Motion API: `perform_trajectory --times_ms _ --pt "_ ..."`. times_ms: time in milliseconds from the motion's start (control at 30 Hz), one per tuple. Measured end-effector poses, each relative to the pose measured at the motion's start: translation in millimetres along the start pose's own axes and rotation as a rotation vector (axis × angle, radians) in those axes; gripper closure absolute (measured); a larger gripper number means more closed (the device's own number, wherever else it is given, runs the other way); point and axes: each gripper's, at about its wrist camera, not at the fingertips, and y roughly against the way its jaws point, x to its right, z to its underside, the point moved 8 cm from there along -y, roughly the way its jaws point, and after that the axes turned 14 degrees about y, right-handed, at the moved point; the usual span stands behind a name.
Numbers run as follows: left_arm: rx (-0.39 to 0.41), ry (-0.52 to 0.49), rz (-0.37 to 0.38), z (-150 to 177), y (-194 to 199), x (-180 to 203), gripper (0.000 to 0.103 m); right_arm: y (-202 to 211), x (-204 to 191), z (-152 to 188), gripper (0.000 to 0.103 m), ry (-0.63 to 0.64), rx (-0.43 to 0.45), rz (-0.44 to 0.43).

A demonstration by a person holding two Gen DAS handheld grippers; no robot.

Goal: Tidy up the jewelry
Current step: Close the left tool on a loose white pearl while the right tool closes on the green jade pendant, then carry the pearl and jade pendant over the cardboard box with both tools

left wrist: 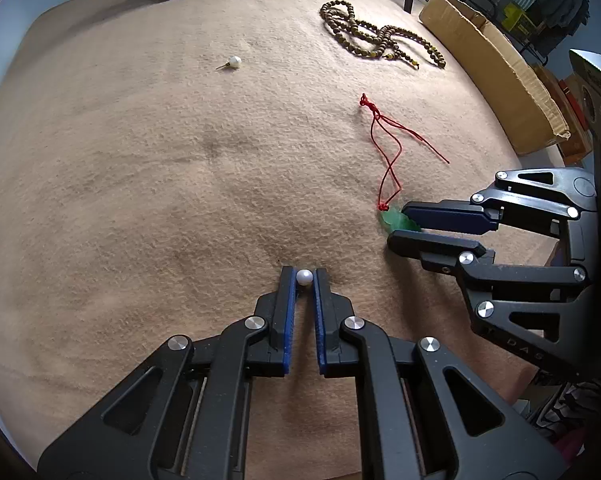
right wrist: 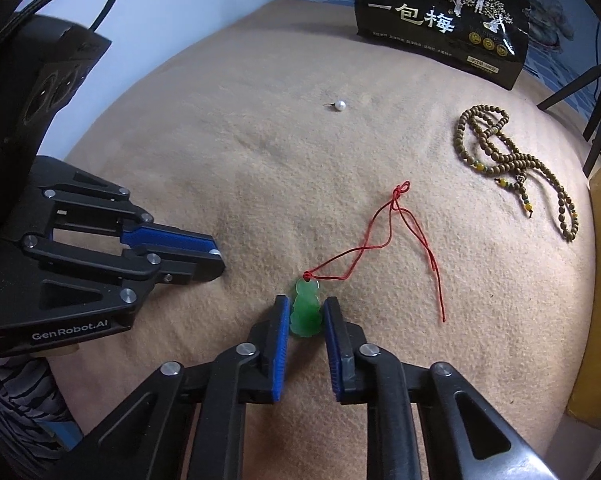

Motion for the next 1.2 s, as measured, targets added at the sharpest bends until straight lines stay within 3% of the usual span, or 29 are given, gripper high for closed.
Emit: perform_trajectory --times_ms 567,867,1200 --pt "0.068 0.074 0.025 -12.0 22.6 -7.5 0.097 32.3 11.8 -2.2 0.088 -0.047 0.075 0.022" --pt "0.157 0.079 0.077 -31.1 55.3 9.7 0.097 71.9 23.6 -10.6 0.088 -0.065 0.154 0.066" --pt "0.243 0.030 0.132 -52.2 84.0 48.5 0.097 128.3 66.5 -9.5 0.088 -0.135 0.253 0.131"
